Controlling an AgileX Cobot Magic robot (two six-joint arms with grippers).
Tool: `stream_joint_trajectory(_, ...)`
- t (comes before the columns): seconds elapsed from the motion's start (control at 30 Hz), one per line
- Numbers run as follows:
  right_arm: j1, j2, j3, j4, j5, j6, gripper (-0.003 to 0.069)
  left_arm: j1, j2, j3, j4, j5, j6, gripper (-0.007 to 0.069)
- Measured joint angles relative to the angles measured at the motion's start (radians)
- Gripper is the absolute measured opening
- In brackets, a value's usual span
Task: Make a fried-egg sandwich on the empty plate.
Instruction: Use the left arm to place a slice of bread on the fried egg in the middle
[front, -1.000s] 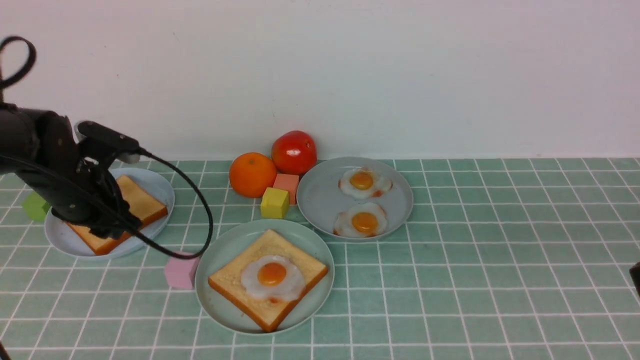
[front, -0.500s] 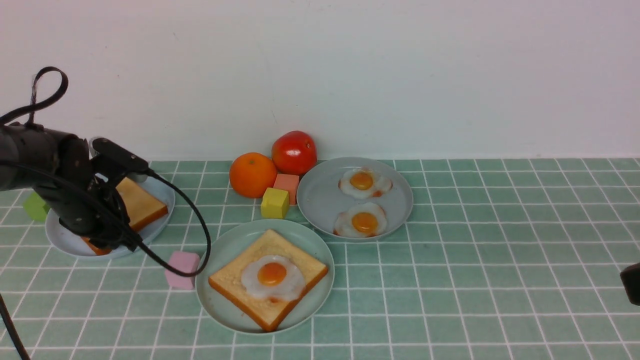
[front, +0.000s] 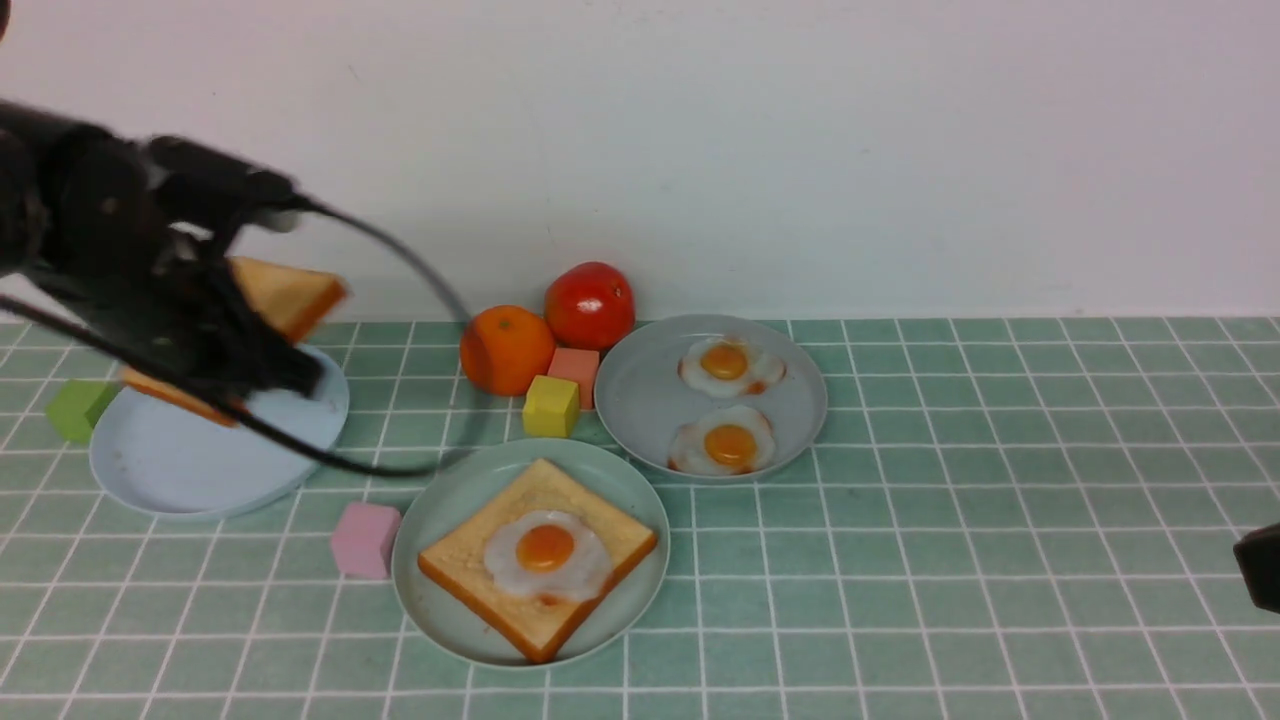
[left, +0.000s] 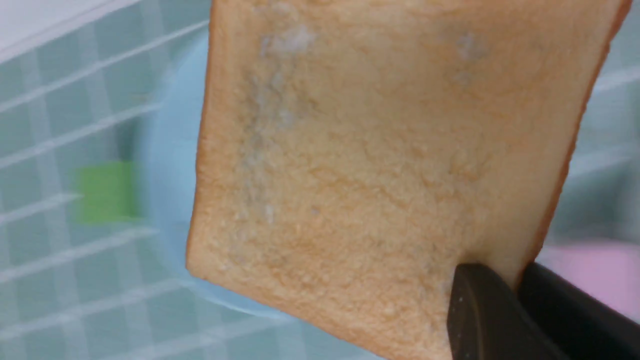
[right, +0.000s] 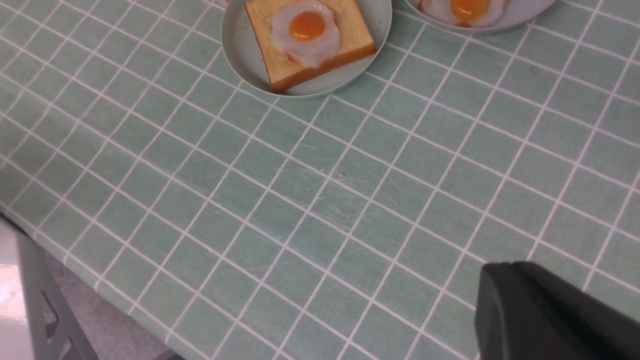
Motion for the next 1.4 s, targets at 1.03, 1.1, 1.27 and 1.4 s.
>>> stream_joint_trajectory(1.03, 0.0, 0.0, 0.0, 0.028, -0.017, -0.009, 0.0022, -0.495, 0.172, 0.099, 0.233, -0.097, -0.441, 0.0056)
stream_joint_trajectory(1.1, 0.0, 0.0, 0.0, 0.034, -0.017, -0.009, 0.0022, -0.495, 0.172, 0.099, 0.233, -0.101, -0.442, 0.0075)
stream_joint_trajectory(1.27, 0.0, 0.0, 0.0, 0.036, -0.017, -0.009, 0.0022, -0.495, 0.172, 0.099, 0.232, -0.112, -0.482, 0.0185)
stream_joint_trajectory(1.4, 0.0, 0.0, 0.0, 0.039, -0.017, -0.01, 0.0025, -0.495, 0.172, 0.099, 0.228, -0.114, -0.491, 0.0267)
